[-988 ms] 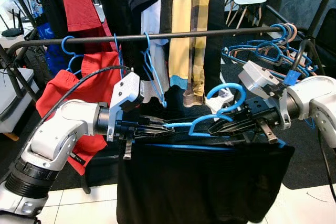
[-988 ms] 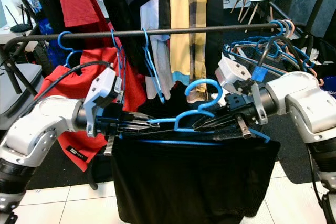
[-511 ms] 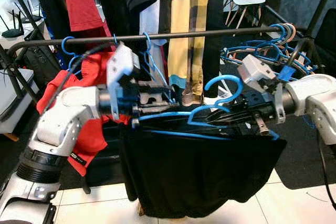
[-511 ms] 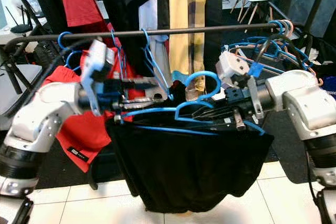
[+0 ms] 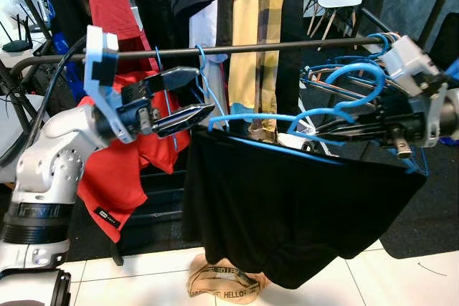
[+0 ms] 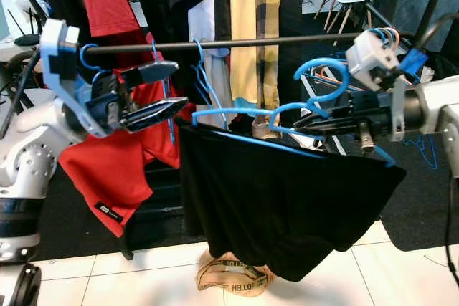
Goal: Hang hanger
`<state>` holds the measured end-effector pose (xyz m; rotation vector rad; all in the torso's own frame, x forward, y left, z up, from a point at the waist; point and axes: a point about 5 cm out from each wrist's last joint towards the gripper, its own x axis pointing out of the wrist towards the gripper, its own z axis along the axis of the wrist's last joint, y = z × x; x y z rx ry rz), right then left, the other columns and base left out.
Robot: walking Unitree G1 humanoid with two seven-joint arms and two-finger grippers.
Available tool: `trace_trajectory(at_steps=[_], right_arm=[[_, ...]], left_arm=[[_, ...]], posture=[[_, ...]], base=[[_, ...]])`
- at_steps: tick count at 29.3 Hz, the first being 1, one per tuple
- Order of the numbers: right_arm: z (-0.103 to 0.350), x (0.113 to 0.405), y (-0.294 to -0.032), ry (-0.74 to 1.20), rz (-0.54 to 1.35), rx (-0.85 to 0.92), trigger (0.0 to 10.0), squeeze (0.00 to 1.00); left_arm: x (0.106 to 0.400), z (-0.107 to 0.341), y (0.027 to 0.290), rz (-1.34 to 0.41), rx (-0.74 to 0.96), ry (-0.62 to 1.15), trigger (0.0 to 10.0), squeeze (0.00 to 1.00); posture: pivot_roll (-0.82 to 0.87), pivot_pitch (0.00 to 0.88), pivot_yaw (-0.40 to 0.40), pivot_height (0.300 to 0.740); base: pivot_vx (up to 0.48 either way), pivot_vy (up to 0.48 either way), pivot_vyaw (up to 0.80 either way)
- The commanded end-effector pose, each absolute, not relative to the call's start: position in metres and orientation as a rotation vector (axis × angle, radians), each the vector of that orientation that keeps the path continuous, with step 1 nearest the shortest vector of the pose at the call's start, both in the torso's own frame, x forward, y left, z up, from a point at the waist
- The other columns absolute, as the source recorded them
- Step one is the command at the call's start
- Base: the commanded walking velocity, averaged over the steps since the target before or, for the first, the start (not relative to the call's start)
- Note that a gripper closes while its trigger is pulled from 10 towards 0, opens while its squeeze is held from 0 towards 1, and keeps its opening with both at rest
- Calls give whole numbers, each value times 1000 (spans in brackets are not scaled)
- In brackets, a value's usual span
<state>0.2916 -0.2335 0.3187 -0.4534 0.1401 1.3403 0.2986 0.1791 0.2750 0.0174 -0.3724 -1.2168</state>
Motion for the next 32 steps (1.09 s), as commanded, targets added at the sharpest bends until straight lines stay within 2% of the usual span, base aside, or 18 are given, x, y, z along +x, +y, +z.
trace_trajectory(at_steps=[1, 7, 8, 21, 22, 24, 25, 32], right_arm=[[334, 287, -236, 84, 1350, -473, 0, 0], [342, 283, -239, 74, 1370, -473, 0, 0], [346, 282, -239, 64, 1385, -467, 0, 0], [356, 274, -237, 40, 1440, -451, 0, 0], [356, 273, -237, 37, 1443, -448, 0, 0], [357, 272, -237, 33, 1447, -443, 0, 0], [357, 272, -237, 30, 1451, -441, 0, 0], [357, 271, -235, 25, 1461, -435, 0, 0]], left_arm=[[295, 258, 179, -1276, 55, -275, 10000, 1000], [295, 246, 181, -1266, 53, -227, 10000, 1000], [296, 244, 182, -1262, 48, -221, 10000, 0], [298, 239, 180, -1250, 45, -211, 9882, 0], [297, 238, 179, -1256, 43, -205, 980, 0], [297, 237, 179, -1263, 44, -202, 667, 0], [297, 237, 178, -1268, 45, -200, 0, 0], [297, 238, 176, -1277, 43, -209, 0, 0]], posture=[[-80, 1, 51, 740], [-83, 1, 49, 740], [-85, 2, 47, 740], [-96, 8, 48, 740], [-95, 5, 49, 740], [-95, 4, 50, 740], [-94, 1, 51, 740], [-94, 0, 51, 740]], base=[[0, 0, 0], [0, 0, 0], [0, 0, 0], [0, 0, 0], [0, 0, 0], [0, 0, 0], [0, 0, 0], [0, 0, 0]])
